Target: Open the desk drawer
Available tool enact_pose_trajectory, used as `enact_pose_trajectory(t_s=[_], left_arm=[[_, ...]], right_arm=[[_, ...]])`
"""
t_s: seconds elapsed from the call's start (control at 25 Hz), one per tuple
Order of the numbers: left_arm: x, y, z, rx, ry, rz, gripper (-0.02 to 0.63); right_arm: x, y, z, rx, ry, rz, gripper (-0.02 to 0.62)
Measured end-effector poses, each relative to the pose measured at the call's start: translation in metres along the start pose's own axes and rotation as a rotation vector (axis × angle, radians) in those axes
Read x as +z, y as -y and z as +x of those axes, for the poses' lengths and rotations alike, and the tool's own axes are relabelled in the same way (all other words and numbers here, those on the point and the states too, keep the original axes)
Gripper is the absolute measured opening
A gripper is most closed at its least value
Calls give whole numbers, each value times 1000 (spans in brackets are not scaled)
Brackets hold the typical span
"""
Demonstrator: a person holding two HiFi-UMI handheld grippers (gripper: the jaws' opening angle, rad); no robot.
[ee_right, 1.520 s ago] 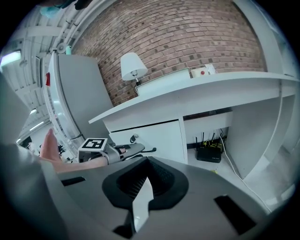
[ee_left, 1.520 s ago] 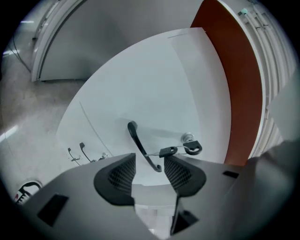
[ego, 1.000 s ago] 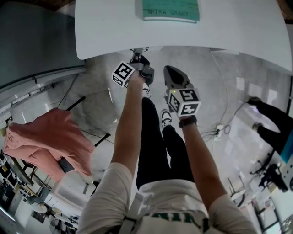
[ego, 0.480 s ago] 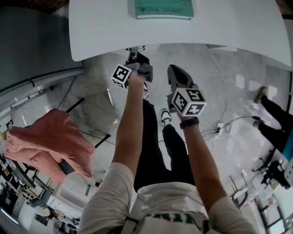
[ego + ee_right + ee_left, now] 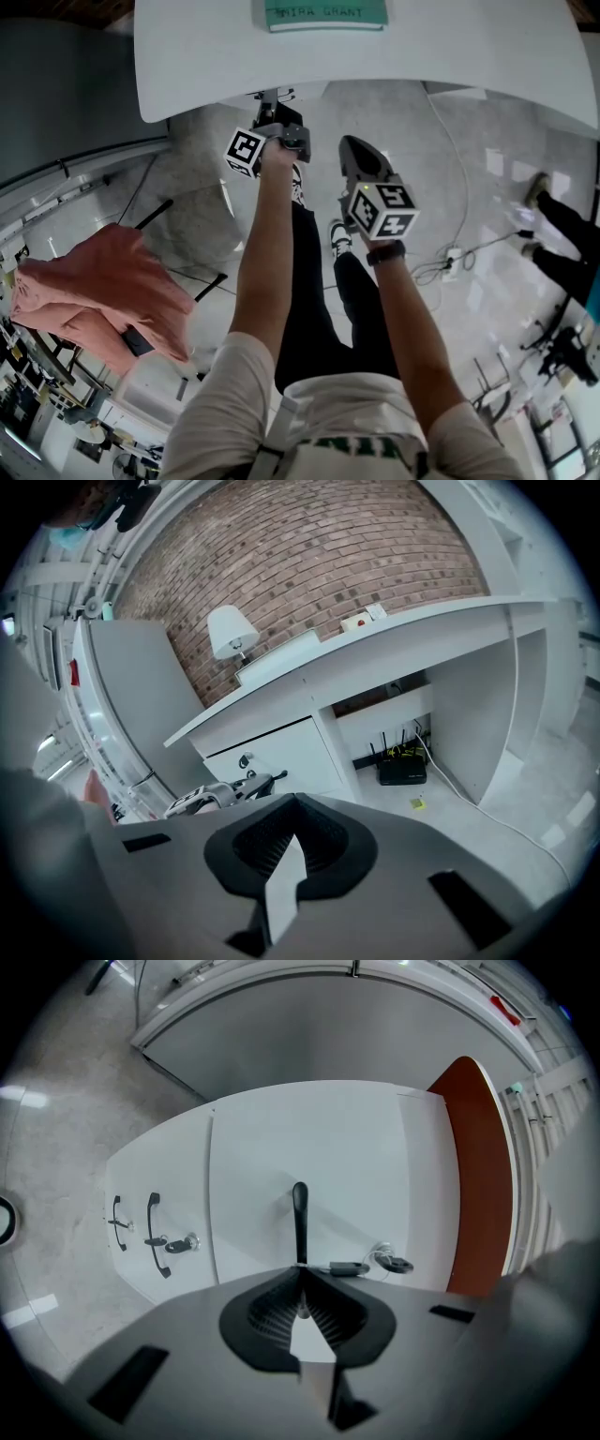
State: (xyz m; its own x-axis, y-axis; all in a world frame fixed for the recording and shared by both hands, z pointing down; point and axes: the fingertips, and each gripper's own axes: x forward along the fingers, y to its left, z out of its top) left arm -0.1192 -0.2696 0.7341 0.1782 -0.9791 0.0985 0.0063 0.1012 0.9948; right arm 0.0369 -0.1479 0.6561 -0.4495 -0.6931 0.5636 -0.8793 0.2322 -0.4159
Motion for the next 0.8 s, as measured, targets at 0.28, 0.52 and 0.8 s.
enact_pose_trajectory(t_s=[0.28, 0.52, 0.8], left_arm=[[0, -2, -6, 12, 7, -3, 14], [-3, -4, -17, 8, 15, -11, 14], [-8, -2, -25, -2, 16, -28, 14]], right_arm=[[3, 0, -7, -4, 9, -17, -5], [0, -6, -9, 5, 8, -28, -5], [-12, -7, -6, 3, 2, 8, -5]])
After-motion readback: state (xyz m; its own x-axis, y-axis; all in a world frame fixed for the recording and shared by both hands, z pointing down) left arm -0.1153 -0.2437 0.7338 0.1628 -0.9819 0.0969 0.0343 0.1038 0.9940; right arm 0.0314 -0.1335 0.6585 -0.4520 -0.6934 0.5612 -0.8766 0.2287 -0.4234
